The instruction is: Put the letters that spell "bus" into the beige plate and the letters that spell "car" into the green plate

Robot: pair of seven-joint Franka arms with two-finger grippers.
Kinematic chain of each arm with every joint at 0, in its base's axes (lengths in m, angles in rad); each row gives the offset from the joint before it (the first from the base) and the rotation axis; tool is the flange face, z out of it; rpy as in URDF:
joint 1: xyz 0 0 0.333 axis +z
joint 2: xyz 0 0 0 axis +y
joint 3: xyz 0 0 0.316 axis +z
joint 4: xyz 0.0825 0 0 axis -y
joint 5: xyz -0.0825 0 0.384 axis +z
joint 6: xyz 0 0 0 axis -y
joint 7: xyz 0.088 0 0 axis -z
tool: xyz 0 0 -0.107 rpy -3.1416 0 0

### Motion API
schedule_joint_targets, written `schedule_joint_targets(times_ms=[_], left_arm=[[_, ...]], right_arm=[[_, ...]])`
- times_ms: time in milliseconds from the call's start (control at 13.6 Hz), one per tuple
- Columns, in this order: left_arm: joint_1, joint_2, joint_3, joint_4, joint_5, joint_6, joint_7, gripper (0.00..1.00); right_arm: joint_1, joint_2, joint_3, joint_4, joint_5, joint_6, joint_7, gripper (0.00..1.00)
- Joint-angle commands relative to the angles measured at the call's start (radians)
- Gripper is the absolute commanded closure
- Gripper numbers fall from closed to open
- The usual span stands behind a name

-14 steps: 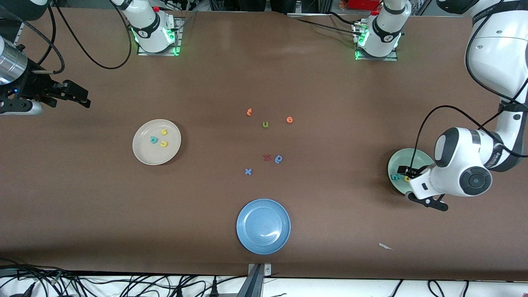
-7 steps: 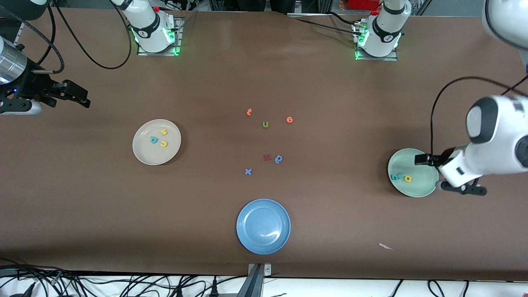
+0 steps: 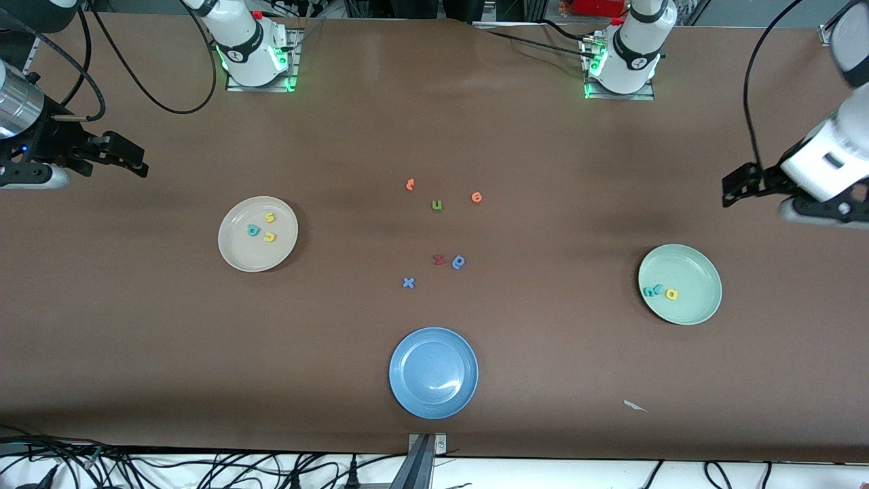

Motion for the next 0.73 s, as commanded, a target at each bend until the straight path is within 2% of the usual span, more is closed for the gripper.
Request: schedule_joint_targets(times_ms=[0,661], left_arm=[[-0.064,-0.068,0.062,-0.038,-0.016,-0.009,-0.001,0.0],[-0.052,-0.062,0.056,-0.028,-0.016,-0.066,0.012,0.0]], right_arm=[[-0.012,0.005,0.011,0.017,-0.009,-0.017,0.013,0.0],[-0.012,0.005,0.011,0.017,-0.009,-0.013,0.011,0.0]])
